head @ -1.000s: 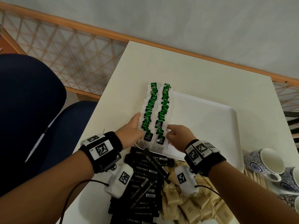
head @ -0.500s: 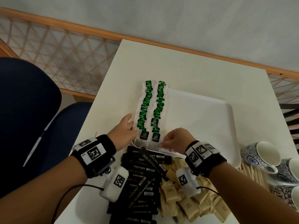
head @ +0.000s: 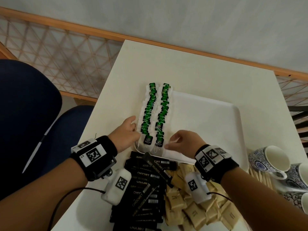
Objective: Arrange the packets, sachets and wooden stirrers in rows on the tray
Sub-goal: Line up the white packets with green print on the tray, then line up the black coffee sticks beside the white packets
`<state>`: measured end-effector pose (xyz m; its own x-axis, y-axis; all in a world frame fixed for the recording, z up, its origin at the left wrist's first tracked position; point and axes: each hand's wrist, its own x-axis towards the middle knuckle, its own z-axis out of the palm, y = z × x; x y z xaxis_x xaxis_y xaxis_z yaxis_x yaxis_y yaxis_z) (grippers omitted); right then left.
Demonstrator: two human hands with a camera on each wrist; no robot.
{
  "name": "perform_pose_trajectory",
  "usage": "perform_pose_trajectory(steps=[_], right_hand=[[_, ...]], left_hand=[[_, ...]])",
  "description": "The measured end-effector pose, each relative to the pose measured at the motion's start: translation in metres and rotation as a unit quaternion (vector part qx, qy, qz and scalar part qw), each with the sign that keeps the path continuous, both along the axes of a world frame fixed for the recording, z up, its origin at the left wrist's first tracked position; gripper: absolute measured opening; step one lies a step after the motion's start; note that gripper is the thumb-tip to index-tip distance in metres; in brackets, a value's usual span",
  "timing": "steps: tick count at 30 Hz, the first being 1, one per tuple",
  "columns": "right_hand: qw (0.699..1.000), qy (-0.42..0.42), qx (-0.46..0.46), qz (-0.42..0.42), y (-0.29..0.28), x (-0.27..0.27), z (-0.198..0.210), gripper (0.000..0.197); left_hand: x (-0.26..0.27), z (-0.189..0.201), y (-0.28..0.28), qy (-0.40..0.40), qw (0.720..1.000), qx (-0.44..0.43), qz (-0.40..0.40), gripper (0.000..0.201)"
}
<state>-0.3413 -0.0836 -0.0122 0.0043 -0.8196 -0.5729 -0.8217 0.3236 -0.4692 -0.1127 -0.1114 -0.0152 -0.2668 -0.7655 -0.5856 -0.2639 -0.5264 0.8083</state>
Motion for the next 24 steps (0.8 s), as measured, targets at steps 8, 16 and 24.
perform_pose_trajectory(steps=[8,16,24], right_hand=[[0.994,-0.055,-0.041,-0.081,-0.053,-0.003,-0.008,0.048],[0.998,0.020,-0.048,-0.026,-0.087,0.008,-0.011,0.038],[0.995,0.022,-0.057,-0.080,-0.126,0.007,-0.012,0.054]], left_hand=[[-0.020,0.012,-0.065,-0.032,0.999,-0.009,-0.013,0.085],[-0.040,0.013,-0.106,-0.047,0.998,-0.030,-0.027,0.078],[-0.051,0.007,-0.130,-0.045,0.998,-0.047,-0.003,0.079]])
